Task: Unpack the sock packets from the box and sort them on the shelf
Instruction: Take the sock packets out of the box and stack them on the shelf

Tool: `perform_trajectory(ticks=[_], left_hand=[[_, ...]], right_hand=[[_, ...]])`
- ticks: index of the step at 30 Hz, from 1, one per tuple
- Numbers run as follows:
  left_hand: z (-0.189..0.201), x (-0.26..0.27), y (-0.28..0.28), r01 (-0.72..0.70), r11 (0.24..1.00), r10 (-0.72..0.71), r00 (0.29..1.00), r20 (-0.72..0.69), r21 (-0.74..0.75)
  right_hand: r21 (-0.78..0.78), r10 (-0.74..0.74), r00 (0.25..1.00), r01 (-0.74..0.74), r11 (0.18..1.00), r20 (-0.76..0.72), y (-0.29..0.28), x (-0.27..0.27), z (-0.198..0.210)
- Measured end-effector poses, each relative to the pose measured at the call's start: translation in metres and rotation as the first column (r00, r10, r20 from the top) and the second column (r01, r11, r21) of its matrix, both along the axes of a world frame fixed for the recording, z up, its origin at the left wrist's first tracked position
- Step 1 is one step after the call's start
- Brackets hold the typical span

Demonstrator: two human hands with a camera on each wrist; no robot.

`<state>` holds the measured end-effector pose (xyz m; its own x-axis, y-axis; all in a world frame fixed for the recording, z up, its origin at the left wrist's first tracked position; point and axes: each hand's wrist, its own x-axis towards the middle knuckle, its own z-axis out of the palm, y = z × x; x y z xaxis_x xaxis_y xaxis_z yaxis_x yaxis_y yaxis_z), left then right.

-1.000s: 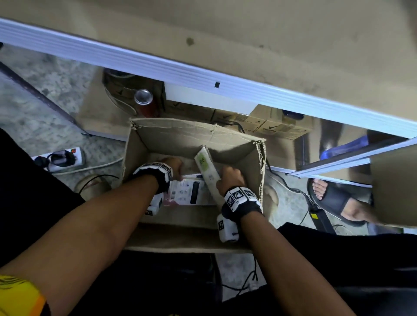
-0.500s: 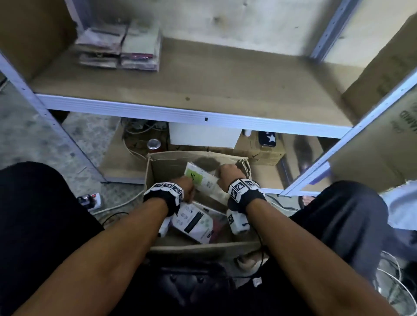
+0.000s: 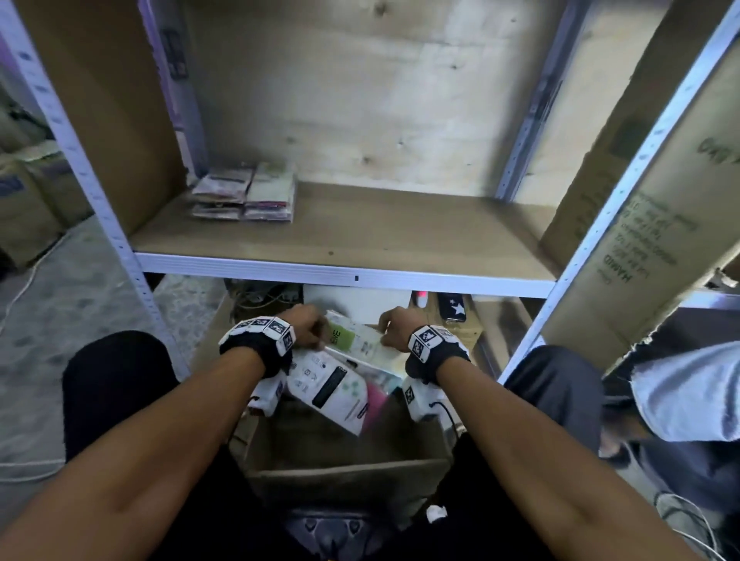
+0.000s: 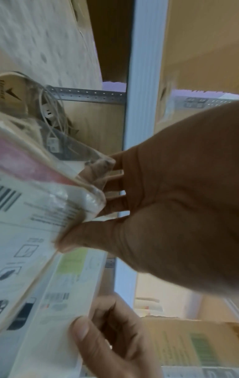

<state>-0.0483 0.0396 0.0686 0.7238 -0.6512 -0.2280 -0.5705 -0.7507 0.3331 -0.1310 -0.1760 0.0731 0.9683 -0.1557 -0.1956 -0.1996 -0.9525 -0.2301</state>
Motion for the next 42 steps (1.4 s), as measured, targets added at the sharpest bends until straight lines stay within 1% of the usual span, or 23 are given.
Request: perform_trajectory(ticks=[4,7,11,14,17,18,20,23,25,27,30,32,34,36,40,42], left_hand=[[0.039,0.005,0.006,0.036,0.996,-0.035,0.999,0.017,-0.078],[0.065,0.006,0.007,0.044,0.996,-0.039,0.997,0.069,-0.072],[0.095,0.013,0.007,0.054,0.991,-0.040,0.993,0.111,-0.122],[0.113,0.022,0.008,0.055,0.985,-0.039,0.994,0.105,-0.161],[0.129,0.031,0.010,0.067,0.969,-0.062,0.998,0.031,-0.238],[0.135,0.034,0.012,0.067,0.963,-0.067,0.998,0.008,-0.260],[0.146,0.044,0.016,0.066,0.957,-0.063,0.998,0.018,-0.281],[0.164,0.059,0.021,0.043,0.949,-0.048,0.999,-0.009,-0.312],[0.172,0.071,0.022,0.030,0.948,-0.026,1.000,0.017,-0.317],[0.178,0.083,0.023,0.008,0.939,-0.003,1.000,0.015,-0.345],[0.179,0.106,0.028,-0.047,0.901,0.052,0.999,0.001,-0.431],[0.174,0.119,0.031,-0.114,0.842,0.116,0.993,-0.028,-0.527],[0.169,0.133,0.032,-0.230,0.739,0.213,0.971,-0.106,-0.633],[0.163,0.145,0.033,-0.355,0.621,0.294,0.932,-0.213,-0.699],[0.147,0.167,0.029,-0.521,0.432,0.389,0.844,-0.369,-0.736],[0.140,0.173,0.024,-0.603,0.331,0.428,0.782,-0.454,-0.726]], right_hand=[[0.003,0.000,1.000,0.000,1.000,0.026,-0.004,0.001,0.025],[-0.029,0.021,0.998,-0.020,0.999,0.058,-0.008,0.001,0.043],[-0.042,0.068,0.994,-0.065,0.997,0.089,-0.013,0.002,0.071],[-0.040,0.094,0.986,-0.089,0.995,0.137,-0.017,0.003,0.090],[-0.020,0.103,0.981,-0.101,0.995,0.165,-0.026,0.005,0.110],[-0.011,0.095,0.980,-0.094,0.995,0.175,-0.030,0.006,0.116],[0.014,0.074,0.979,-0.078,0.997,0.192,-0.038,0.008,0.127],[0.071,0.032,0.975,-0.049,0.996,0.222,-0.051,0.014,0.141],[0.122,0.005,0.971,-0.035,0.992,0.241,-0.059,0.020,0.149],[0.179,-0.018,0.968,-0.027,0.983,0.249,-0.067,0.026,0.154],[0.250,-0.063,0.962,-0.006,0.968,0.264,-0.078,0.037,0.156],[0.316,-0.116,0.953,0.022,0.948,0.280,-0.084,0.046,0.152],[0.414,-0.178,0.941,0.046,0.909,0.287,-0.088,0.056,0.149],[0.520,-0.247,0.924,0.063,0.852,0.292,-0.089,0.064,0.145],[0.712,-0.383,0.892,0.105,0.694,0.242,-0.089,0.079,0.134],[0.787,-0.426,0.883,0.118,0.606,0.195,-0.083,0.087,0.130]])
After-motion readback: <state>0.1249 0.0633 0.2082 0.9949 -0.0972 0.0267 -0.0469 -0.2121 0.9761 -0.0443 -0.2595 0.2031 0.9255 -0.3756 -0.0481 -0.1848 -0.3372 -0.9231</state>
